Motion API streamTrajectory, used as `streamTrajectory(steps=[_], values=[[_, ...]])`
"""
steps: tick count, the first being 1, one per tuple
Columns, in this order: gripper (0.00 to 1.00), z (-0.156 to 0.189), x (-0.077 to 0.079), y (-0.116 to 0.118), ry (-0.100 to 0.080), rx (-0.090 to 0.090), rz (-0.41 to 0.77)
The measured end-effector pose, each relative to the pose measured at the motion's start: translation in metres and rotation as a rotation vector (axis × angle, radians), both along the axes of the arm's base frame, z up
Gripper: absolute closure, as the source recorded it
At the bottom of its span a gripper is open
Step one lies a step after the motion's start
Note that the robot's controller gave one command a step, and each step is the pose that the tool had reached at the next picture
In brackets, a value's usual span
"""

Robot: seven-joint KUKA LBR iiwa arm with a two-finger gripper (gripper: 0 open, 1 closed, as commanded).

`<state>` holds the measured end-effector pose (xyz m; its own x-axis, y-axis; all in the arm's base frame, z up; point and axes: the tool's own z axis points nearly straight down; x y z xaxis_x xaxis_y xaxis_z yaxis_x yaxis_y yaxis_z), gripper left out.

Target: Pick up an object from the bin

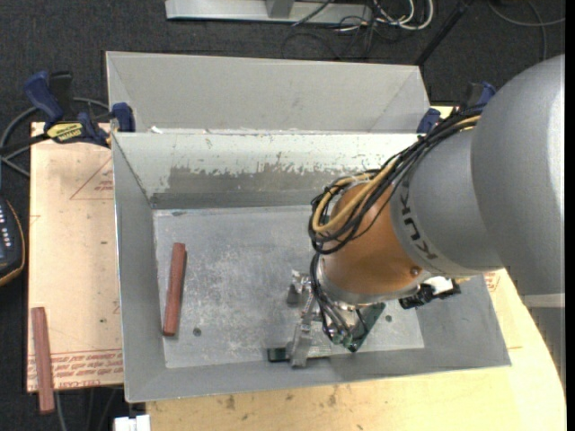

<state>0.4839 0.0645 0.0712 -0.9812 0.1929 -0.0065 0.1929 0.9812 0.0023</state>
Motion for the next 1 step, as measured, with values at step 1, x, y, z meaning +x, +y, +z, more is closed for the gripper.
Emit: streamTrajectory(steps=[1], values=[[0.0, 0.0002, -0.0026, 0.0503, -0.002, 0.002, 0.048]])
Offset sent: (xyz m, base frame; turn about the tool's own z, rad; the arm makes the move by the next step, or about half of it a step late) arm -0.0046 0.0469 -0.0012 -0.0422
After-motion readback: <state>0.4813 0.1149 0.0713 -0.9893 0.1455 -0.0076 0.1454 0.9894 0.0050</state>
